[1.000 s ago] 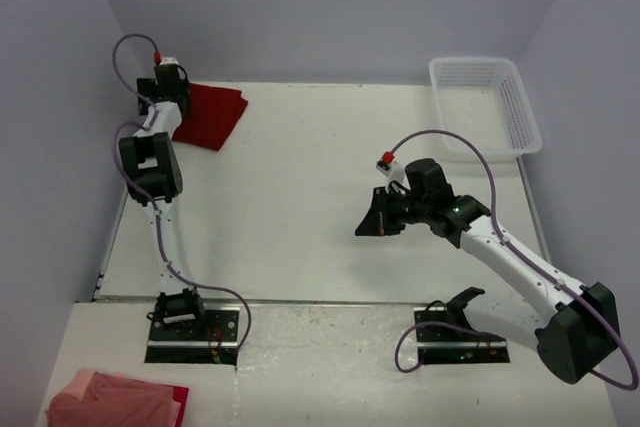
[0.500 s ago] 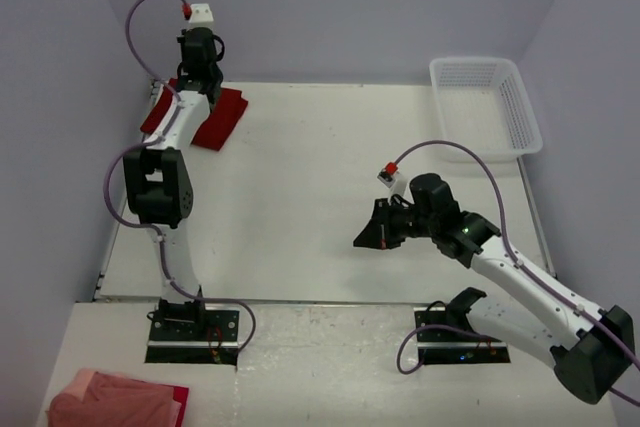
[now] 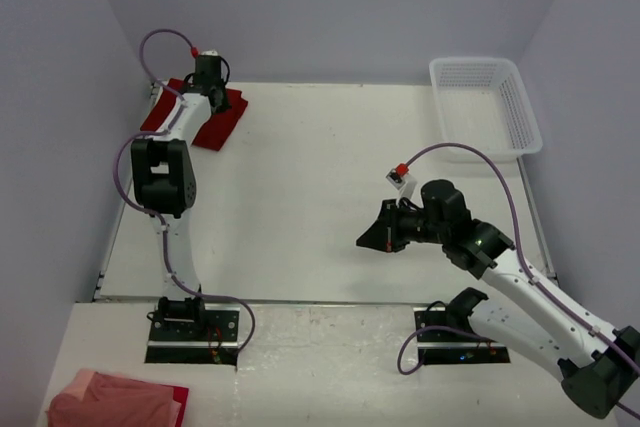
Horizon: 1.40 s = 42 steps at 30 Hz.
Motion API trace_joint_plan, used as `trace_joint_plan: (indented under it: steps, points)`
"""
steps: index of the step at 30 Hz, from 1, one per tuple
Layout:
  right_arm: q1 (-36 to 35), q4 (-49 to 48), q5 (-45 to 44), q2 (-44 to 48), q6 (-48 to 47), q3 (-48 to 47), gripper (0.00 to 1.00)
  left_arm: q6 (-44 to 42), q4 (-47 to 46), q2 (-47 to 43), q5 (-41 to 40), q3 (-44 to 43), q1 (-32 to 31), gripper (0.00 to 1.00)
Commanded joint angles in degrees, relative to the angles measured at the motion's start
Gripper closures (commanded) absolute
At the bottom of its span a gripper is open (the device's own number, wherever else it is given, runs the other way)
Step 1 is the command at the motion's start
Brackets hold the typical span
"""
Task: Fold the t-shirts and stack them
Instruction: Put the neatly folded tshirt into the corner of the board with the left arm
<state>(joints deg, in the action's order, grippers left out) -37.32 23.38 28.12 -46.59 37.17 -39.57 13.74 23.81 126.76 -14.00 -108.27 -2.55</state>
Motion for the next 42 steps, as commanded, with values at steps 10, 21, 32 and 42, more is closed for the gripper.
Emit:
trace_joint_plan:
  steps: [10, 21, 32, 42]
  points:
    - [-0.6, 0.3, -0.9, 3.1, 2.3, 1.7, 1.00, 6.6, 8.4, 1.7, 0.7, 1.4, -0.4, 1.00]
    - [-0.9, -0.2, -1.2, 3.0, 3.2, 2.2, 1.00, 6.0, 7.3, 6.8, -0.4, 0.9, -0.4, 1.00]
    - [-1.2, 0.8, -2.5, 1.4, 3.2, 1.8, 1.00, 6.6, 6.4, 15.3, 5.5, -8.4, -0.4, 1.00]
    - [-1.2, -0.8, -2.2, -1.8, 3.1, 2.3, 1.00, 5.7, 4.8, 15.7, 6.1, -10.6, -0.2, 1.00]
